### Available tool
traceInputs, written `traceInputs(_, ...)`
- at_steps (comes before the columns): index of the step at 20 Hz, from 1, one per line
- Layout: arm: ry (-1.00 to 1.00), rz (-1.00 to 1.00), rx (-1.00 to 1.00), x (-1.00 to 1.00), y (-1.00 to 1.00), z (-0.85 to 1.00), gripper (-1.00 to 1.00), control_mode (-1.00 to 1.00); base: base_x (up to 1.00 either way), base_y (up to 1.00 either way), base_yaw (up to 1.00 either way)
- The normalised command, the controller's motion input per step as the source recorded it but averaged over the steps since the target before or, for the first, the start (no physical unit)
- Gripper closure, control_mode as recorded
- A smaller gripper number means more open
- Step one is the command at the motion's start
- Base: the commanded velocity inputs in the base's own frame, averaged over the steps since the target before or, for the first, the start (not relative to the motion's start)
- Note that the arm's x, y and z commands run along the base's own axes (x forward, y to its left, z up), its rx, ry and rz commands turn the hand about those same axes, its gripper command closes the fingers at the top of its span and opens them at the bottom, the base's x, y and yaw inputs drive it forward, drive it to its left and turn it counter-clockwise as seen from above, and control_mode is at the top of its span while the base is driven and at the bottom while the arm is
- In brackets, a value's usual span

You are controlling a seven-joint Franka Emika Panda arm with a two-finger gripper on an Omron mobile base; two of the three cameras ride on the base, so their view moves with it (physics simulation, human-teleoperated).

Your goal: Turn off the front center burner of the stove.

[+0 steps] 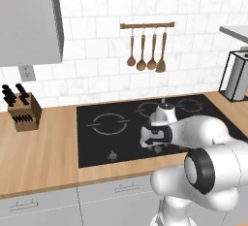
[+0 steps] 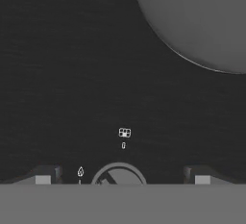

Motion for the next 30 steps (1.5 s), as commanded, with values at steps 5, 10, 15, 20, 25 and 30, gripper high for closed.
traceInputs(5, 0.00, 0.00, 0.00, -0.05, 0.00, -0.11, -1.00, -1.00, 0.00, 0.00, 0.00)
traceInputs(10, -0.01, 0.00, 0.00, -0.02, 0.00, 0.00, 1.00, -1.00, 0.00, 0.00, 0.00)
traceInputs(15, -0.06, -0.04, 0.04, -0.18, -0.12, 0.00, 1.00, -1.00, 0.00, 0.00, 0.00)
traceInputs(20, -0.07, -0.19, 0.18, -0.32, -0.48, 0.00, 1.00, -1.00, 0.00, 0.00, 0.00)
traceInputs(25, -0.07, -0.33, 0.25, -0.47, -0.82, -0.06, 1.00, -1.00, 0.00, 0.00, 0.00)
traceInputs(30, -0.08, -0.44, 0.27, -0.47, -0.92, -0.10, 1.00, -1.00, 0.00, 0.00, 0.00)
